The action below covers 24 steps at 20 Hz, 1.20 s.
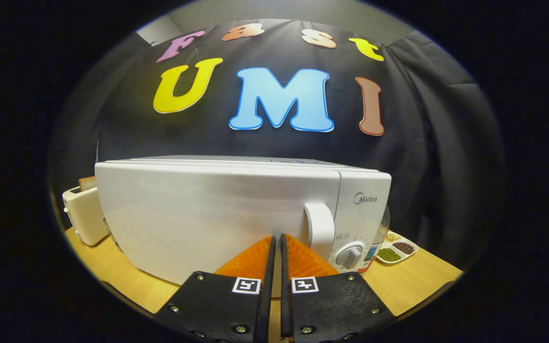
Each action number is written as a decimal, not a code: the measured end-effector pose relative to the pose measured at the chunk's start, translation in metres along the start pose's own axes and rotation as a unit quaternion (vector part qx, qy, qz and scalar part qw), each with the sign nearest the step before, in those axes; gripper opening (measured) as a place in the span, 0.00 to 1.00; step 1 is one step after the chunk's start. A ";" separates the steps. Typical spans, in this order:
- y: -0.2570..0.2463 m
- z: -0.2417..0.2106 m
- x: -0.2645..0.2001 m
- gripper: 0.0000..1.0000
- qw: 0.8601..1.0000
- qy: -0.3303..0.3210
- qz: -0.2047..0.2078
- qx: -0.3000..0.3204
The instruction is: Open the microwave, put the food inside, and close the microwave door.
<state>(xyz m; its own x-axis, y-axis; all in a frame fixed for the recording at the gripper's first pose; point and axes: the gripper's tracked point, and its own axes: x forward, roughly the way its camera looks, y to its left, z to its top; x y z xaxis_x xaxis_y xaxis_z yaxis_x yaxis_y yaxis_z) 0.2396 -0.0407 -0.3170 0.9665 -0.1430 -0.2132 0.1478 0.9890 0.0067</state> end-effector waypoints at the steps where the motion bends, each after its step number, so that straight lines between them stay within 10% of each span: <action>1: 0.000 -0.003 -0.002 0.08 1.000 0.002 0.001 -0.001; 14: -0.009 0.022 -0.085 0.08 0.998 0.022 0.044 0.032; 24: -0.010 0.146 -0.238 0.07 0.994 -0.058 0.086 0.034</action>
<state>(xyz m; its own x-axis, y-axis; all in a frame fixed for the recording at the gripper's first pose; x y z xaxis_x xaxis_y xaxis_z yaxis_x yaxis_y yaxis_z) 0.0393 -0.0221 -0.1234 0.9958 0.0206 -0.0889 -0.0117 0.9950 0.0996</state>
